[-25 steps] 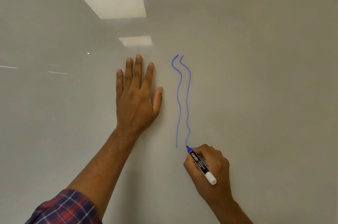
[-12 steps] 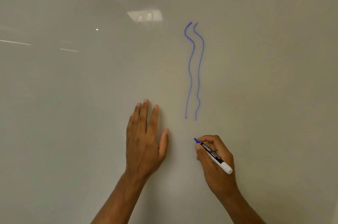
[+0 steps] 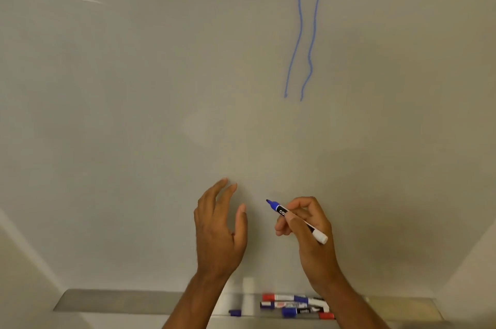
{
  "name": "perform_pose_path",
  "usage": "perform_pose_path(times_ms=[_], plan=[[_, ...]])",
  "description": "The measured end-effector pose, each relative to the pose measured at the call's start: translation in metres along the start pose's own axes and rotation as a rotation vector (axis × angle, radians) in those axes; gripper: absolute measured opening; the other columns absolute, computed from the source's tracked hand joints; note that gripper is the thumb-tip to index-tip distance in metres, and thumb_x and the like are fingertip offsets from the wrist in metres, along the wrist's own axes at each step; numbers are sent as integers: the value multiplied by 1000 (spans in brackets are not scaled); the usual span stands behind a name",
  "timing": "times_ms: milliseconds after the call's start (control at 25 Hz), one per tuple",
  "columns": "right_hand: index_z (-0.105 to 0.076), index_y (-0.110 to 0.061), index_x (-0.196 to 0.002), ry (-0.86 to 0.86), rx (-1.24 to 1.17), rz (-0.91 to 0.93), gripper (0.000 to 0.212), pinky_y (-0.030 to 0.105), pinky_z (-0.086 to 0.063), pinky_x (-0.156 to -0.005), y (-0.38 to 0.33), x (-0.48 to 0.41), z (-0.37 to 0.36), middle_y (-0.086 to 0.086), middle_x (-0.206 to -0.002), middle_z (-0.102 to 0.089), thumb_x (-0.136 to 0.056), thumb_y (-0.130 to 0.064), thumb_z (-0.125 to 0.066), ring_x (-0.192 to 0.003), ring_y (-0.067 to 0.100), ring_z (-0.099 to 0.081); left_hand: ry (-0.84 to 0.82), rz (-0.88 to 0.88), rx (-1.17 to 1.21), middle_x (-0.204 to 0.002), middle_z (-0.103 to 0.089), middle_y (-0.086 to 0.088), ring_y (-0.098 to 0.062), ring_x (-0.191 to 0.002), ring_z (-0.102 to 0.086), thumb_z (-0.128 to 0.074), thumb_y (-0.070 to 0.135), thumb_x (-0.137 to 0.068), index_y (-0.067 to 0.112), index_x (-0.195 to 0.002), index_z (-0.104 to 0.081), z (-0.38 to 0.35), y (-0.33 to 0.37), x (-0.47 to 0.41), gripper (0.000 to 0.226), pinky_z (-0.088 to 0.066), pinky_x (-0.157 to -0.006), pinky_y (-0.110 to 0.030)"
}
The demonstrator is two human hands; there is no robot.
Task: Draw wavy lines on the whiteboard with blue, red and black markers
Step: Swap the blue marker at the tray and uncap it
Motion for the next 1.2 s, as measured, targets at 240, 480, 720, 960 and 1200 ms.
perform_pose_path(times_ms=[240, 480, 720, 960, 1200], plan=[[-79, -7, -102, 10, -95, -315, 25, 38, -57, -68, 52, 44, 12, 22, -87, -75, -99, 4, -57, -77, 29, -69, -117, 396, 183, -118, -69, 12, -9, -110, -66, -65, 15, -103, 29, -119, -70, -5, -55, 80, 22, -52, -76, -11], [-74, -3, -115, 63, -195, -589, 28, 36, -57, -66, 87, 71, 15, 28, -102, -76, -105, -3, -48, -81, 33, -67, -383, 612, 48, -115, -70, 10, -8, -108, -66, -67, 14, -102, 19, -120, -73, -13, -118, 149, 19, -59, -97, -36], [-71, -10, -116, -16, -39, -713, 20, 37, -52, -73, 112, 92, 19, 17, -104, -79, -103, -5, -57, -86, 30, -69, -710, 632, -128, -125, -71, -3, -20, -117, -66, -68, 18, -103, 15, -123, -73, -32, -154, 197, 22, -52, -106, -32], [-74, -16, -108, 76, 87, -787, 11, 37, -55, -74, 128, 106, 15, 7, -97, -81, -100, -15, -67, -86, 27, -71, -966, 551, -232, -142, -63, -6, -22, -128, -61, -65, 23, -104, 15, -140, -65, -66, -170, 216, 36, -45, -114, -33], [-70, -8, -108, 105, 107, -851, 13, 33, -55, -69, 136, 109, 14, 8, -95, -81, -95, -12, -73, -85, 27, -72, -1083, 317, -380, -132, -66, -6, -22, -114, -63, -63, 27, -105, 18, -128, -69, -94, -186, 216, 26, -47, -101, -32]])
Point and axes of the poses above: each hand's wrist, its own x-axis away from the middle knuckle, its own z-axis out of the back of the hand, y = z × x, the point moved 1 cm from there along -x, towards the middle knuckle
